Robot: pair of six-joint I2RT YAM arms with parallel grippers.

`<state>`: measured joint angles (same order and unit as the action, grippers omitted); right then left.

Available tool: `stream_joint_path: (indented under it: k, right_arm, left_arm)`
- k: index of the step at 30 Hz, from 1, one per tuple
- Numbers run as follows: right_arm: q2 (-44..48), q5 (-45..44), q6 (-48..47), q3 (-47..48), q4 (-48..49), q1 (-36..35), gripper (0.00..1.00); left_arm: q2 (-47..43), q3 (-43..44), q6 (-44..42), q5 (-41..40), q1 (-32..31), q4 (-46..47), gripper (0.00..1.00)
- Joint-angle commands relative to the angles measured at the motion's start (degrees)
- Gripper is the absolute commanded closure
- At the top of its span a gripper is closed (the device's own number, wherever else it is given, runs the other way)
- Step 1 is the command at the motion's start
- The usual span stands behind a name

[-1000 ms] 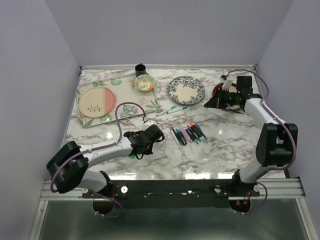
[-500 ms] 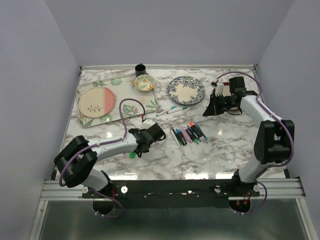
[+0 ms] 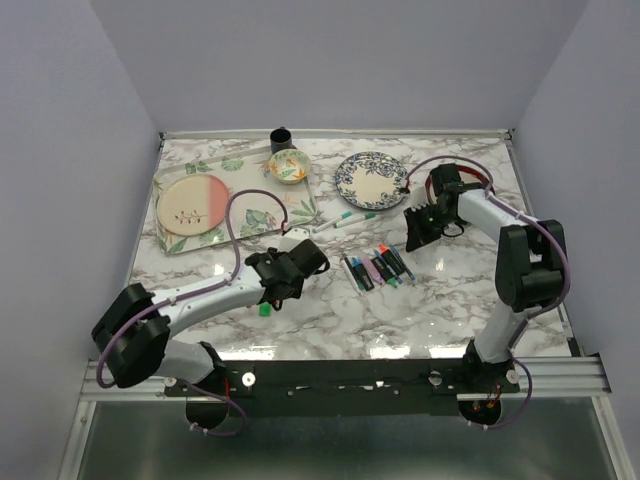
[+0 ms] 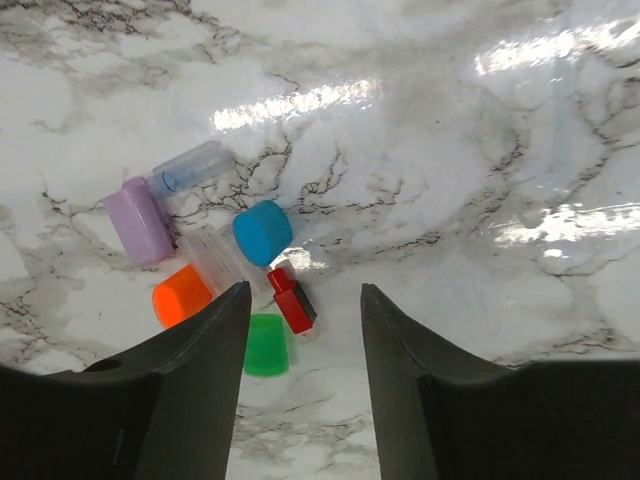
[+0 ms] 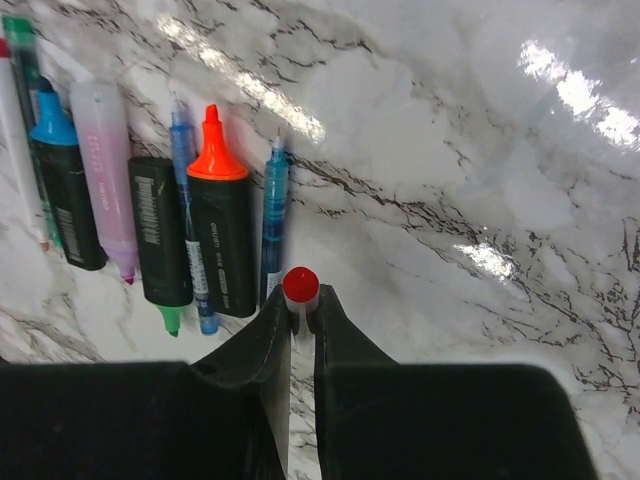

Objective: Open the pen caps

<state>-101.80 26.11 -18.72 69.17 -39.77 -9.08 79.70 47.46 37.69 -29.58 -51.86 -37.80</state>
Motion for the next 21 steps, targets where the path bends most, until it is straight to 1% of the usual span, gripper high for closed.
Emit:
stream_joint_path:
  k: [1, 3, 4, 5, 10, 12, 13, 14, 17, 19, 20, 21]
  right_arm:
    - [-3.05, -5.8, -3.34, 1.67, -3.38, -1.46, 0.8]
    - [-3.76, -5.81, -3.86, 1.32, -3.91, -1.73, 0.77]
    - [-4.02, -5.54, -4.04, 1.15, -4.0, -2.08, 0.74]
    - [-4.02, -4.58, -4.22, 1.06, -4.35, -2.17, 0.72]
    - [-3.85, -0.45, -5.1, 0.97, -5.41, -2.26, 0.6]
    - [-3.41, 1.39, -5.8, 1.58, -6.2, -2.26, 0.59]
    - [-2.62, 1.49, -6.06, 2.63, -6.81, -2.17, 0.57]
    - [-1.92, 1.32, -6.06, 3.08, -6.9, -2.26, 0.57]
    - [3.26, 2.88, -7.9, 3.34, -4.28, -2.34, 0.56]
    - [5.37, 5.26, -13.25, 4.04, -4.09, -2.78, 0.55]
    - [7.3, 7.53, -15.79, 4.66, -4.35, -3.22, 0.55]
    - [8.1, 8.77, -23.04, 5.18, -4.79, -3.66, 0.55]
  left_arm:
    - [-8.59, 3.16, -1.56, 2.25, 0.09, -0.08, 0.34]
    - [-11.83, 3.78, -2.36, 2.51, 0.0, -0.08, 0.27]
    - [-12.98, 4.3, -3.14, 2.86, 0.09, 0.01, 0.21]
    - [-14.12, 4.48, -3.67, 2.86, 0.09, 0.27, 0.18]
    - [-20.81, 5.88, -7.19, 3.22, 0.44, 0.62, 0.13]
    - [-23.08, 6.32, -9.56, 2.69, 0.44, -0.08, 0.12]
    - [-23.88, 6.5, -10.52, 2.6, 0.44, -0.17, 0.12]
    - [-24.59, 6.5, -12.54, 1.82, 0.35, -0.43, 0.12]
    - [-27.75, 5.1, -15.27, -0.64, 0.44, -0.26, 0.08]
    - [-30.3, 2.91, -17.21, -1.52, 0.44, 0.62, 0.04]
    - [-31.18, 1.94, -17.56, -1.7, 0.44, 2.19, 0.04]
    - [-32.93, 1.06, -18.44, -2.05, 0.53, 2.9, 0.02]
